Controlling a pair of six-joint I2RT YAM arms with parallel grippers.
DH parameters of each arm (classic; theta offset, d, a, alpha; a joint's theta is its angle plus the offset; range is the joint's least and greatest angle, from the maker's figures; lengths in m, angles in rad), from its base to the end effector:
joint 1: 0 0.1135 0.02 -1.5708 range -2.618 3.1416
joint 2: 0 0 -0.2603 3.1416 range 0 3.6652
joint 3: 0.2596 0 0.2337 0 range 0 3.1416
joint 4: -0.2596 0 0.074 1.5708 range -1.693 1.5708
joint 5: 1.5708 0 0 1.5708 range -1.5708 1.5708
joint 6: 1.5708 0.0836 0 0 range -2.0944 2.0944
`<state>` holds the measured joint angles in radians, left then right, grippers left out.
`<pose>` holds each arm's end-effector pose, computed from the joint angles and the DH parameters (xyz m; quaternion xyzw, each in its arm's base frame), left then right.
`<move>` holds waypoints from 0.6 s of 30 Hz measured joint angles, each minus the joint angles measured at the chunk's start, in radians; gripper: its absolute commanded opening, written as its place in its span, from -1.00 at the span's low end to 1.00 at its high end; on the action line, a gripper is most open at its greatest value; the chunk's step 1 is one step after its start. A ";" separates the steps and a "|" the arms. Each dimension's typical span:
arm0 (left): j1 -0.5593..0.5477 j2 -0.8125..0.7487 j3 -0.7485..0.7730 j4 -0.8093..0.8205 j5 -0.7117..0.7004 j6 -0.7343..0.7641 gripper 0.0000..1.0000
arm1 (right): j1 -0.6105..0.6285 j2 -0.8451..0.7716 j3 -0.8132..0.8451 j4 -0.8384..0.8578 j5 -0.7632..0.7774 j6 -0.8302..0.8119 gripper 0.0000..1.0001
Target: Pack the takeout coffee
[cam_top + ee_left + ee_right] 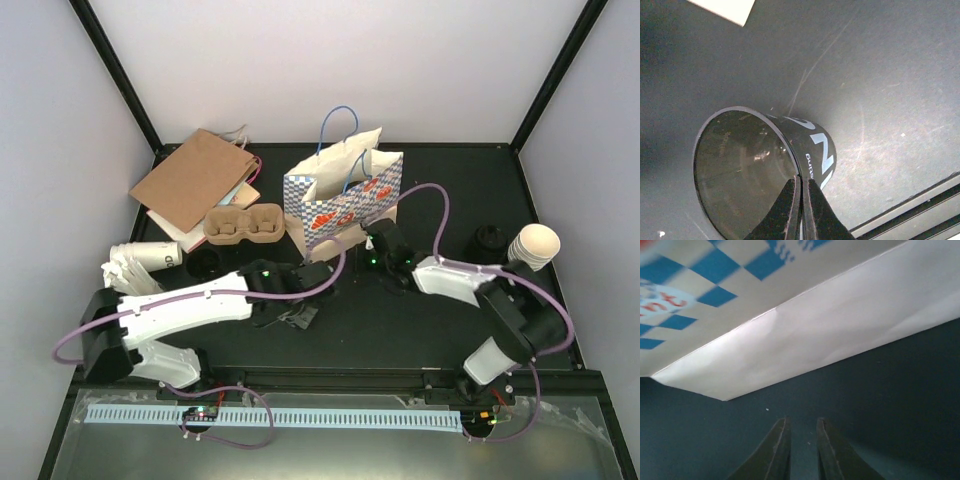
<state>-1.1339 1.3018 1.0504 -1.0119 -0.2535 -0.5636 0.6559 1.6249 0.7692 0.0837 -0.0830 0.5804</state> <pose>0.1169 -0.2008 0.2187 0.2572 0.9461 -0.0314 0.1941 0.2654 0.2130 0.1325 -0.0509 0.9192 0.2563 0.2945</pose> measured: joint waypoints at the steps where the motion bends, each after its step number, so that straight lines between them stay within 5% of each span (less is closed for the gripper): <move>1: -0.015 0.035 0.034 -0.005 -0.014 0.004 -0.97 | 0.000 -0.037 -0.015 -0.013 0.012 -0.010 -0.62; 8: -0.101 0.218 0.221 -0.034 -0.080 0.020 -0.97 | -0.007 -0.329 -0.117 -0.103 0.135 -0.074 -0.25; 10: -0.112 0.257 0.255 -0.040 -0.087 0.028 -0.97 | -0.012 -0.404 -0.144 -0.126 0.174 -0.092 0.03; 14: -0.117 0.309 0.301 -0.047 -0.094 0.047 -0.97 | -0.020 -0.533 -0.196 -0.169 0.261 -0.121 0.95; 18: -0.117 0.354 0.358 -0.051 -0.095 0.071 -0.97 | -0.024 -0.629 -0.240 -0.215 0.337 -0.121 1.00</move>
<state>-1.2510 1.6558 1.4082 -1.0634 -0.3489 -0.4927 0.6319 0.9962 0.5289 -0.1314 0.2543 0.4591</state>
